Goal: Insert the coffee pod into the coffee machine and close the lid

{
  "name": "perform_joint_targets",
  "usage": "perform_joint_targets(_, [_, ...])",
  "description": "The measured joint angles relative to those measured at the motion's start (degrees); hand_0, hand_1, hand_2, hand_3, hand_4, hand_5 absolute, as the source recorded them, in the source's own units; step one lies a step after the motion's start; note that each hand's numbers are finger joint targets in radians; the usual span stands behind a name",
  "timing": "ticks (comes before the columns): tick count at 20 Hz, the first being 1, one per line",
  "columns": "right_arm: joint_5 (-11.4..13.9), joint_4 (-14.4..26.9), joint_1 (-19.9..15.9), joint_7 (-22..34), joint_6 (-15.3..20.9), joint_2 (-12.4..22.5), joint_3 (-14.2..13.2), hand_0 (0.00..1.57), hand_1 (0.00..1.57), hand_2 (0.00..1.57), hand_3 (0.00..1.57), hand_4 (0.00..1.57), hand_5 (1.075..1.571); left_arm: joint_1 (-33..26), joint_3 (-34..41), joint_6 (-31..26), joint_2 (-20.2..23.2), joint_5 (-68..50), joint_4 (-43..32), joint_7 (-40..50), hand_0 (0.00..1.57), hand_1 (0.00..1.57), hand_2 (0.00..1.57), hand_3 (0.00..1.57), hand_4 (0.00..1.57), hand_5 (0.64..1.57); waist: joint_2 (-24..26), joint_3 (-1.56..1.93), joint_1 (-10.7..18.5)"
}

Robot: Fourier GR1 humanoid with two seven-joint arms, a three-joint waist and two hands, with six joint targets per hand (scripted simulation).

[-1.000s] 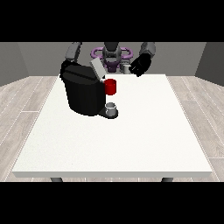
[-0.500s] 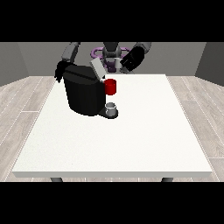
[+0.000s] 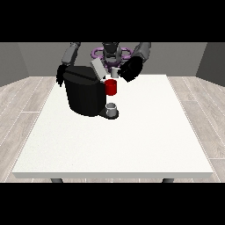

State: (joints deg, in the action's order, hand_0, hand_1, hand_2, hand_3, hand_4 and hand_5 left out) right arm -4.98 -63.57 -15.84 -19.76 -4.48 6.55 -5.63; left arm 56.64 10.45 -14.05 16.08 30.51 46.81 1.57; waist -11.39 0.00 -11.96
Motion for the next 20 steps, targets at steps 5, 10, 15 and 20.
perform_joint_targets(5, [-0.5, 1.3, -2.5, -1.5, -2.8, 1.1, 0.0, 0.00, 0.00, 0.00, 0.00, 0.30, 1.571, 4.5, 1.7, 0.8, 1.9, -0.7, -1.3, 1.0, 1.44, 1.44, 1.47, 1.38, 0.60, 1.571, -3.3, 0.02, -0.9])
perform_joint_targets(10, [-0.9, 3.8, -4.6, -3.3, -4.0, 2.3, -1.3, 0.00, 0.00, 0.00, 0.00, 0.17, 1.571, 7.3, 3.0, 0.4, 3.2, -1.9, -2.2, 1.7, 1.45, 1.45, 1.48, 1.39, 0.61, 1.571, -5.7, 0.03, -0.9])
perform_joint_targets(15, [-0.8, 4.2, -6.5, -2.6, -4.1, 2.7, -1.4, 0.00, 0.00, 0.00, 0.00, 0.26, 1.571, 8.9, 3.1, 0.1, 5.5, -1.6, -3.8, 0.7, 1.40, 1.40, 1.46, 1.35, 0.66, 1.571, -7.4, 0.05, -1.8])
perform_joint_targets(20, [-0.7, 5.3, -8.3, -2.4, -4.0, 3.1, -1.7, 0.00, 0.00, 0.00, 0.00, 0.26, 1.571, 10.3, 2.7, -0.6, 7.2, -1.0, -4.8, -0.2, 1.44, 1.44, 1.48, 1.33, 0.70, 1.571, -8.9, 0.04, -2.1])
